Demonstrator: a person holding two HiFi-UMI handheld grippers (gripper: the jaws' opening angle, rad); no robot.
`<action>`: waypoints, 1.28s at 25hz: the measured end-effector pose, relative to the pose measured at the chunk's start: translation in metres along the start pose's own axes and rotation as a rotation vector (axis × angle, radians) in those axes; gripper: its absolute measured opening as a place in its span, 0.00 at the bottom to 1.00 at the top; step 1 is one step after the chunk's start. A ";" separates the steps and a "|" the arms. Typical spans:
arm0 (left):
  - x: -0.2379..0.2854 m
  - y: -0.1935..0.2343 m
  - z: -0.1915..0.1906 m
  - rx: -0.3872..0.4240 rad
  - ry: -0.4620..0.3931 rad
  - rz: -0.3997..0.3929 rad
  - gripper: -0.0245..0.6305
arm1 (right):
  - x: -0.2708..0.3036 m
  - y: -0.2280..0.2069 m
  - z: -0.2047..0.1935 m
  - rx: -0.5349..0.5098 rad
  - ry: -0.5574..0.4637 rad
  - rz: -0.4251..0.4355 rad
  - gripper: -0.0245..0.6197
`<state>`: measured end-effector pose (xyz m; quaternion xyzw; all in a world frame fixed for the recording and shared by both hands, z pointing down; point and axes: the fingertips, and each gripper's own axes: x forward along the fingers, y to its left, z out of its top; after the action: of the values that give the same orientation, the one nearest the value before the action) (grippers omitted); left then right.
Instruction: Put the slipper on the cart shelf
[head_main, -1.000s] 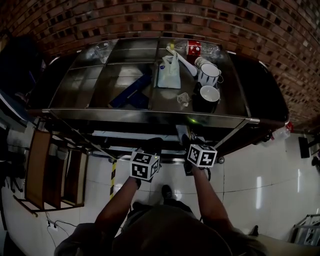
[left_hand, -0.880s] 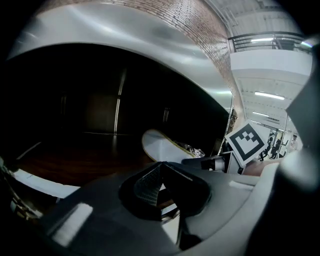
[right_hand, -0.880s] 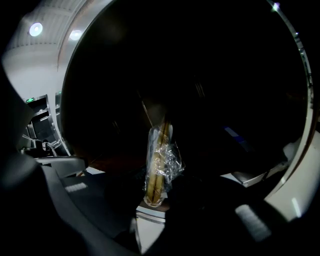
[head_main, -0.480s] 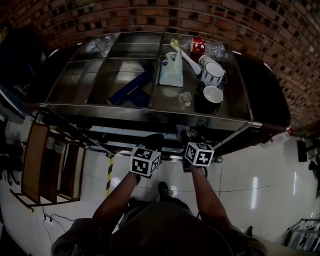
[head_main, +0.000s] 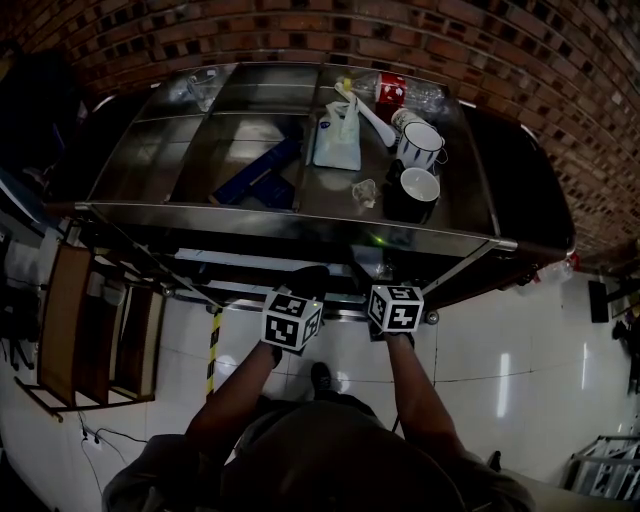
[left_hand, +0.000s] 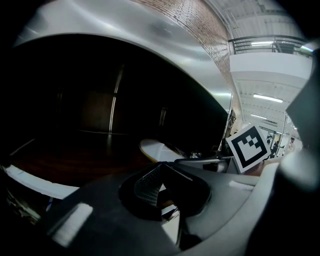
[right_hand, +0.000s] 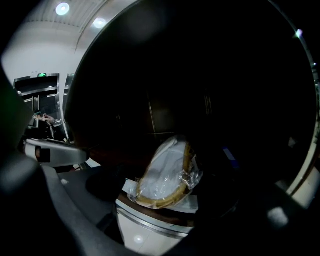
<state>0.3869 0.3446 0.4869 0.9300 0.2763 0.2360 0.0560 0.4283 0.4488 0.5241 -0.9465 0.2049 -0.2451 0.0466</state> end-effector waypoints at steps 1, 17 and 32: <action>0.000 0.000 0.000 -0.001 -0.002 0.001 0.05 | -0.001 0.000 0.000 -0.013 0.007 -0.002 0.65; -0.015 -0.013 0.018 0.008 -0.060 -0.016 0.05 | -0.045 0.006 0.025 -0.056 -0.075 -0.008 0.47; -0.076 -0.023 0.056 0.074 -0.139 -0.034 0.05 | -0.100 0.111 0.084 -0.128 -0.241 0.221 0.04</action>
<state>0.3461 0.3247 0.4008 0.9408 0.2959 0.1593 0.0447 0.3486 0.3879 0.3852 -0.9417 0.3159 -0.1097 0.0374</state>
